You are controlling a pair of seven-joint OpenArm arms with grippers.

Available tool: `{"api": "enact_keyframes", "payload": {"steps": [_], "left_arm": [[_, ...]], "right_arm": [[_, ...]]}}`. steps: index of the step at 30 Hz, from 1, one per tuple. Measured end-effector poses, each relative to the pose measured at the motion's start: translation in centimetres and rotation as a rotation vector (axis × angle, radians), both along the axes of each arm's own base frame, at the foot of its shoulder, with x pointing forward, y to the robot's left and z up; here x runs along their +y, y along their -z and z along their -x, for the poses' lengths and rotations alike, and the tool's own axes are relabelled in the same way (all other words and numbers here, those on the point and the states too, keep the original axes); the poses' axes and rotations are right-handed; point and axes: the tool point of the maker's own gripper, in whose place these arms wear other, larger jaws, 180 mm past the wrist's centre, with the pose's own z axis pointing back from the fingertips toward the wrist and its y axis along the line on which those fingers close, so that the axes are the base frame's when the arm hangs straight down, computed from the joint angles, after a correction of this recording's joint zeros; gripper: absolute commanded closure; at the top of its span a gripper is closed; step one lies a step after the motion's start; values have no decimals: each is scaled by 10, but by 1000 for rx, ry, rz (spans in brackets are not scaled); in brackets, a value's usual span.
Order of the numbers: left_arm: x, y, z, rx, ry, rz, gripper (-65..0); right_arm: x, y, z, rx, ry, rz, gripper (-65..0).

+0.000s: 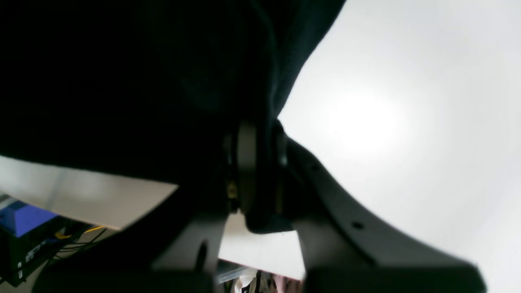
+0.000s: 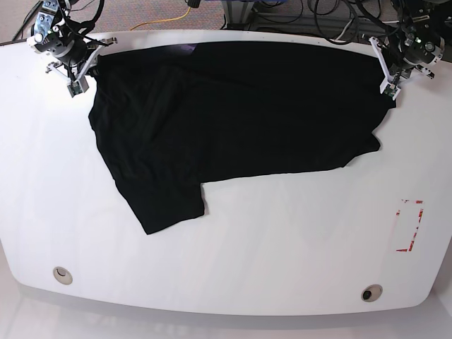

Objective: Layout the t-shirt on the table in an organized manner, then fold the t-shirt properly
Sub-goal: 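Drag the held shirt edge with both grippers away from the shirt body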

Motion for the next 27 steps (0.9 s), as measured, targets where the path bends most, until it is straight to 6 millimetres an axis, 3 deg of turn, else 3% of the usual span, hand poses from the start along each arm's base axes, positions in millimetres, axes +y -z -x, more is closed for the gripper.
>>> {"api": "enact_keyframes", "payload": {"steps": [2, 7, 14, 19, 27], "left_arm": [[2, -1, -1, 1, 5, -5, -46], [8, -3, -1, 9, 18, -26, -203], [17, -7, -5, 8, 12, -58, -392], [29, -15, -17, -9, 23, -92, -451], [35, -29, -44, -67, 26, -116, -486]], "right_arm": [[0, 0, 0, 0, 0, 0, -13], [0, 0, 0, 0, 0, 0, -40], [-2, -1, 0, -2, 2, 7, -327], [-14, -10, -2, -21, 31, 41, -444], [-14, -13, -12, -49, 53, 43, -444]]}}
